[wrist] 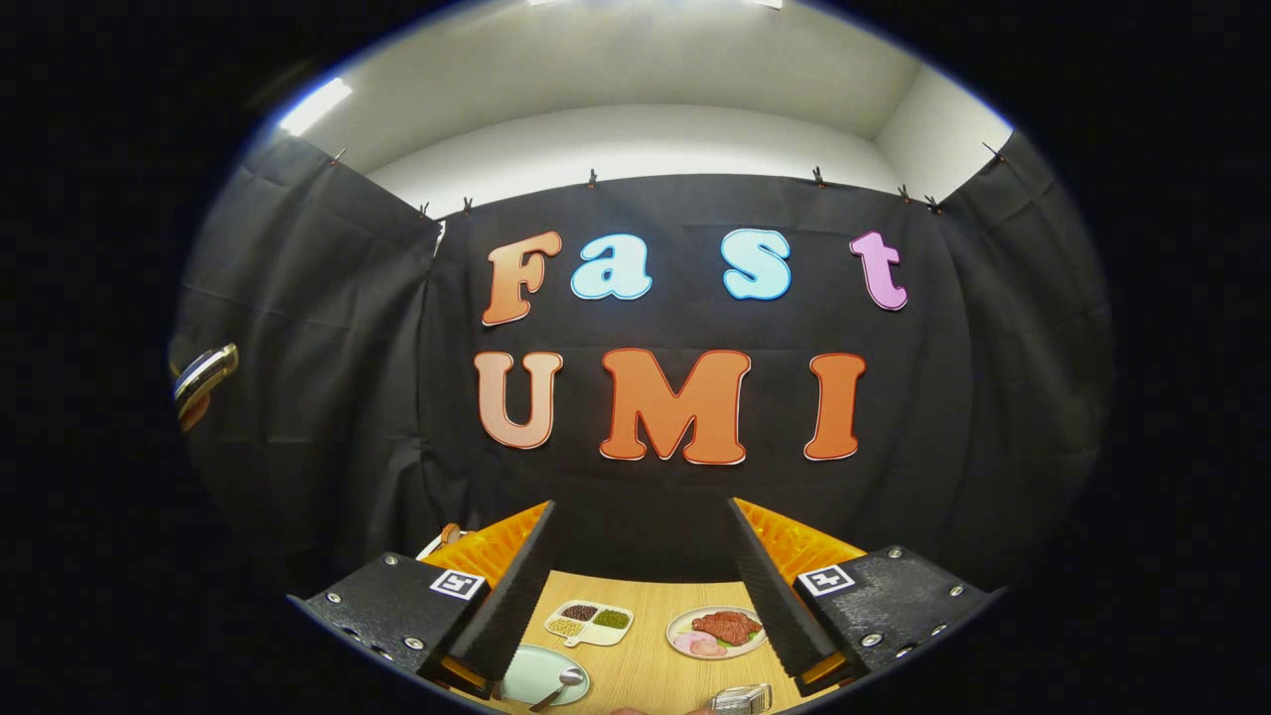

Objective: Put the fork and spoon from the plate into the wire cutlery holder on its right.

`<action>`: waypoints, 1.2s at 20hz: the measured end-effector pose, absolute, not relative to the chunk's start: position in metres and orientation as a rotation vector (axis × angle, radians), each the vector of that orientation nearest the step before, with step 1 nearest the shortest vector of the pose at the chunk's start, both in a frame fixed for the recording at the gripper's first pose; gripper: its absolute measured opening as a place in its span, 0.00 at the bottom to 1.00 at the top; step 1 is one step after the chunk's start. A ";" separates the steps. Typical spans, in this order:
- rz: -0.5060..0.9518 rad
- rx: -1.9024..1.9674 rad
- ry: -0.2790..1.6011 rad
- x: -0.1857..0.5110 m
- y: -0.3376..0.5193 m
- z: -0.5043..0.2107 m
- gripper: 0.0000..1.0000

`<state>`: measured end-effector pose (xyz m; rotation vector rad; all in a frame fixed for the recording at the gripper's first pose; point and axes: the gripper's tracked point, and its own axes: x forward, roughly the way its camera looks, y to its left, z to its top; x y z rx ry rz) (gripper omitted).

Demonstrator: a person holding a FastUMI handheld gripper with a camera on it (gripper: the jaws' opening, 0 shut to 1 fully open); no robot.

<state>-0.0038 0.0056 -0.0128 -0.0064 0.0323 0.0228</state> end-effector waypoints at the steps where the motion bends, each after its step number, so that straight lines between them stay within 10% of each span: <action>1: 0.024 -0.007 0.039 -0.004 0.007 -0.015 0.99; 24: 0.179 -0.006 0.488 0.022 0.099 -0.158 0.99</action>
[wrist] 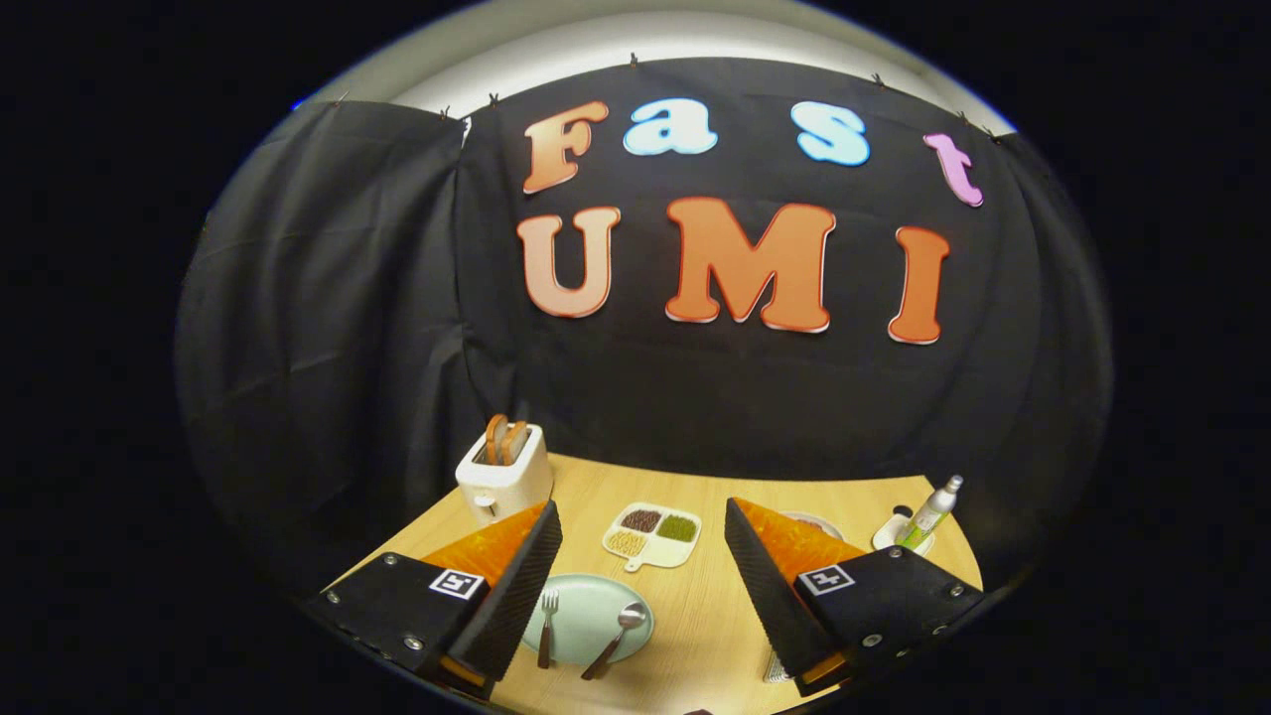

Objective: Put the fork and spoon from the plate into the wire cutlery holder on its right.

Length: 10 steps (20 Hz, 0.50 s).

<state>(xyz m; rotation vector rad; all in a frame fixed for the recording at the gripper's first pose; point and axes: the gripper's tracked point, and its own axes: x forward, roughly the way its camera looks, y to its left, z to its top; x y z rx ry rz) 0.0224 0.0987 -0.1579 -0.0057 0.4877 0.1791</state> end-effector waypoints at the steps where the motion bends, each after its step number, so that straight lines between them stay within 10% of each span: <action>1: 0.186 -0.005 0.529 0.023 0.102 -0.169 0.99; 10: 0.253 0.062 1.068 -0.007 0.140 -0.299 0.91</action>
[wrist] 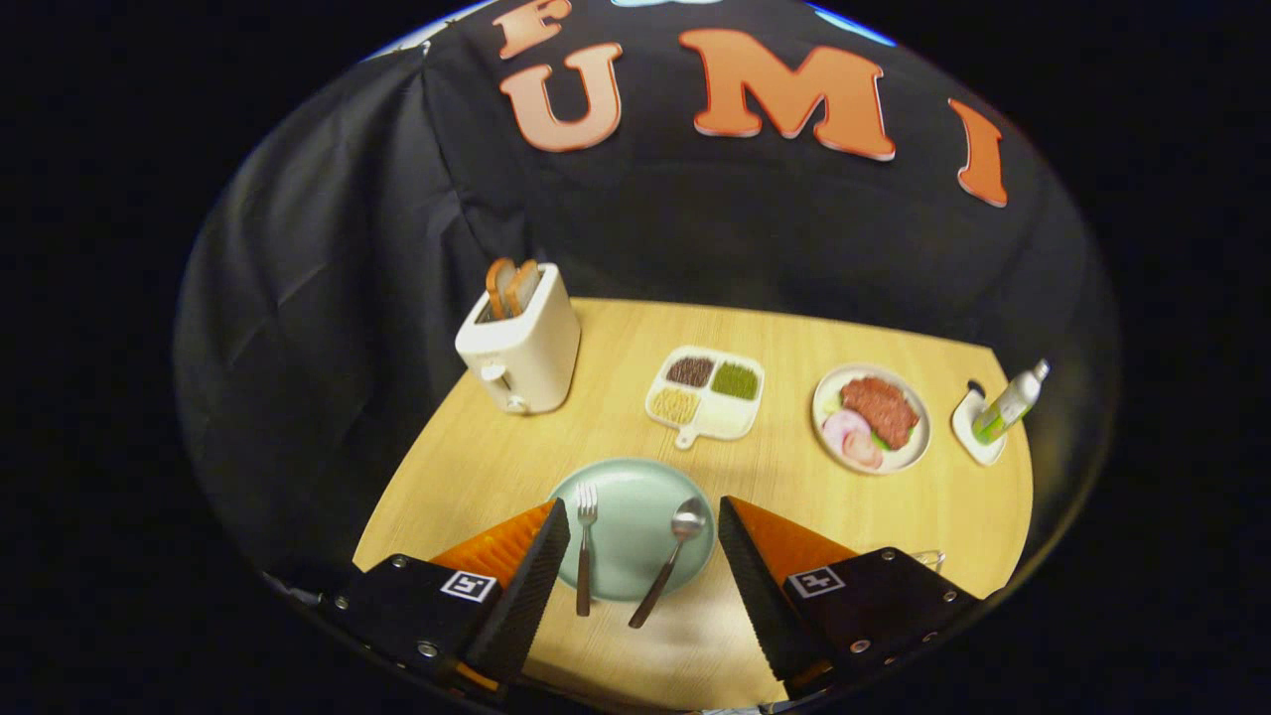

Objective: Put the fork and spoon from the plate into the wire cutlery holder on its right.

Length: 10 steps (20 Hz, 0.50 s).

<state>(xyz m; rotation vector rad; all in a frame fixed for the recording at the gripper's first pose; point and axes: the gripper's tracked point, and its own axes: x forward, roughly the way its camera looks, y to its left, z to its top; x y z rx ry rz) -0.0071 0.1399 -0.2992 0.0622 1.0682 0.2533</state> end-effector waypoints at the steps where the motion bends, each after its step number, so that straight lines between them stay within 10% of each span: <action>1: 0.258 0.070 1.132 -0.012 0.143 -0.315 0.90; 10: 0.217 -0.012 1.448 -0.033 0.144 -0.407 0.71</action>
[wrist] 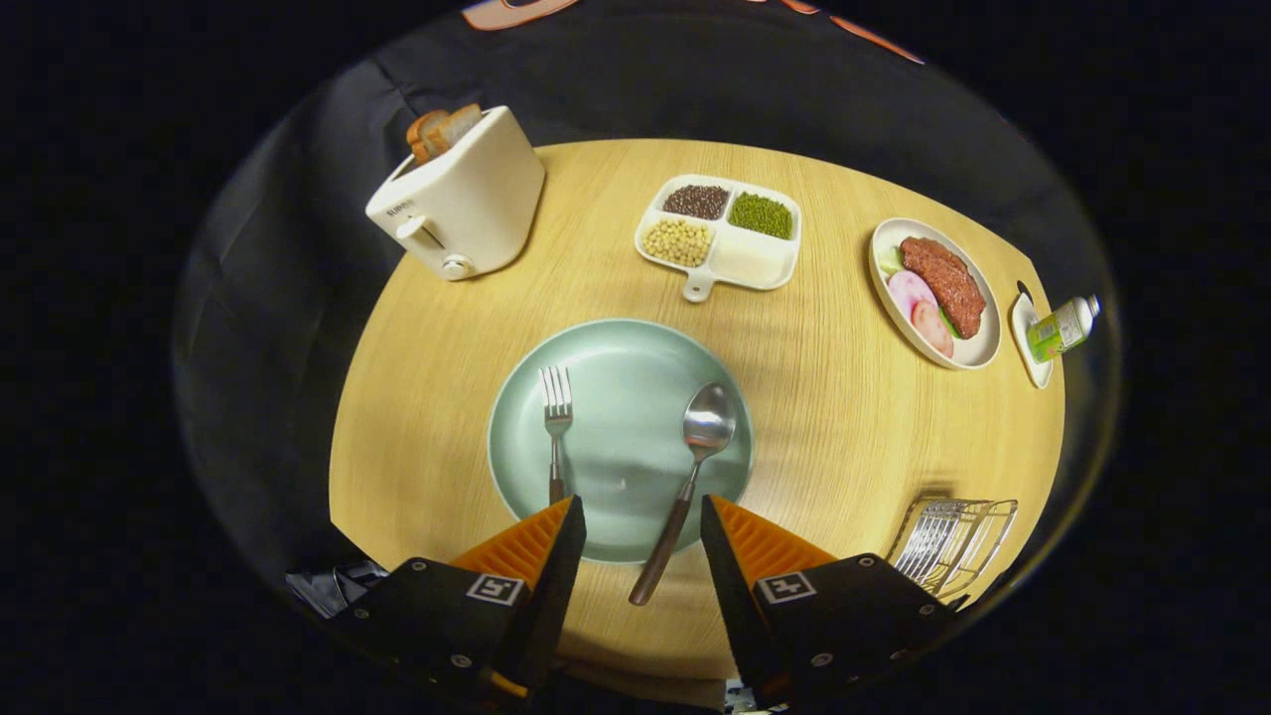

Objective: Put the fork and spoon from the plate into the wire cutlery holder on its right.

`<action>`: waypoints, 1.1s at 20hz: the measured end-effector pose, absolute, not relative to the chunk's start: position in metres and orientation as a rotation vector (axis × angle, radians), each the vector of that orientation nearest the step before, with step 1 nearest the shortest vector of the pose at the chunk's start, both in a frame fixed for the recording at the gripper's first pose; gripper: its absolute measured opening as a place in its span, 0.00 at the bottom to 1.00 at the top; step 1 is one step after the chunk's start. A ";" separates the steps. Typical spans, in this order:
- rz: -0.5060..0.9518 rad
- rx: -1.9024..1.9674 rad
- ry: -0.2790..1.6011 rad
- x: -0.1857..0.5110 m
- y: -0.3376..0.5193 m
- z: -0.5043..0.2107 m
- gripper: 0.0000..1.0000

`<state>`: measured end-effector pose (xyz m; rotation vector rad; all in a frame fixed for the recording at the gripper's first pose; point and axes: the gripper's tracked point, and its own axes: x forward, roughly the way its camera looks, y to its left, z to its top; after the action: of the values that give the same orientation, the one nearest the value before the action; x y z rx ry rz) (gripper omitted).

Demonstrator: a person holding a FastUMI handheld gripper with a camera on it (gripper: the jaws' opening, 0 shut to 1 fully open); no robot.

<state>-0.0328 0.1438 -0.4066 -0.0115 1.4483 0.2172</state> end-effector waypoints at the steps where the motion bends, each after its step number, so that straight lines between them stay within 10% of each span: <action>1: 0.203 -0.026 1.473 -0.036 0.142 -0.413 0.67; 22: 0.109 0.059 1.589 -0.046 0.137 -0.478 0.06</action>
<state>-0.0464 0.1374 -0.4780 0.0585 1.5893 0.1091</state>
